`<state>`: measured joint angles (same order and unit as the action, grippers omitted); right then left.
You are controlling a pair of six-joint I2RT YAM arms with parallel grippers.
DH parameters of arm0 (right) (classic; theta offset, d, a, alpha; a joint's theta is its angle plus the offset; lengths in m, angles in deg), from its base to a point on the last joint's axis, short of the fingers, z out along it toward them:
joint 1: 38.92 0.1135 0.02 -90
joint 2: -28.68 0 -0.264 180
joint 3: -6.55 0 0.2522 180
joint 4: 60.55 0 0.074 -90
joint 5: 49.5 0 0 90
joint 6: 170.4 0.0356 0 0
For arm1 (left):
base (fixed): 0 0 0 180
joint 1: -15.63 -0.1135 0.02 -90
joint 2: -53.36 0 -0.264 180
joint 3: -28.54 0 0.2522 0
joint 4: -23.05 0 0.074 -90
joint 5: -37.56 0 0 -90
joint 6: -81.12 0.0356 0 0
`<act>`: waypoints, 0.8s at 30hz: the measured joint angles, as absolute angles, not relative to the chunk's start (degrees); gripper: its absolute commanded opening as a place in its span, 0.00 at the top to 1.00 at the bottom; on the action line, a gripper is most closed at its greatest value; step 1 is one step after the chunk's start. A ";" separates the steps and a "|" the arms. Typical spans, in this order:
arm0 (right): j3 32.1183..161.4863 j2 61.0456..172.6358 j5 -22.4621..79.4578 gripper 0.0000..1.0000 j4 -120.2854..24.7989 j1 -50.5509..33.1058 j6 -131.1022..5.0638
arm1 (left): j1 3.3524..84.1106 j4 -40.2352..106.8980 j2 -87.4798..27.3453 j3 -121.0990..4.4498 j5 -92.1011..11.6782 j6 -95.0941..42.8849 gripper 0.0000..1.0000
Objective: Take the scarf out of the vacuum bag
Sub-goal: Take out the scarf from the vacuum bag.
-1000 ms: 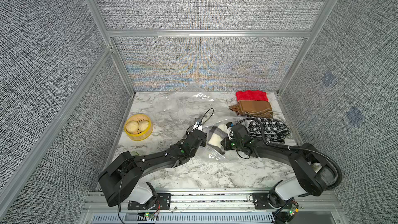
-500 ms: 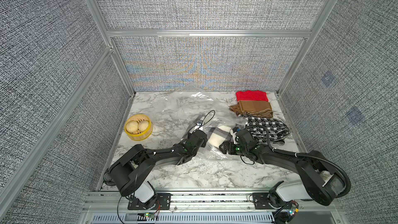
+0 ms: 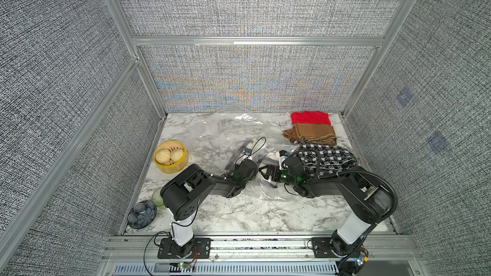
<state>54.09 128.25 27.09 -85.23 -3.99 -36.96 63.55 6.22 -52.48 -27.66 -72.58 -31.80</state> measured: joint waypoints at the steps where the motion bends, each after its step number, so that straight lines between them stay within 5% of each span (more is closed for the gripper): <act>1: 54.90 129.71 27.83 0.04 -86.80 -3.40 -36.61 | 63.49 5.13 -53.27 -27.68 -72.41 -32.26 1.00; 3: 56.52 132.46 29.08 0.08 -89.36 -2.63 -36.05 | 63.38 3.54 -54.51 -27.70 -72.63 -33.09 1.00; 6: 58.16 137.05 29.62 0.32 -95.06 -2.50 -35.13 | 63.36 0.24 -55.47 -26.76 -73.28 -33.68 1.00; 10: 59.82 140.31 28.31 0.94 -97.66 -2.54 -34.43 | 63.12 -1.51 -54.73 -25.05 -73.48 -34.42 1.00; 11: 59.73 140.38 27.94 1.00 -98.08 -2.54 -34.45 | 63.01 -1.36 -54.08 -24.60 -73.43 -34.69 1.00; 24: 60.78 127.11 24.53 1.00 -76.48 -3.16 -42.12 | 55.77 2.49 -47.93 -21.67 -65.74 -32.61 1.00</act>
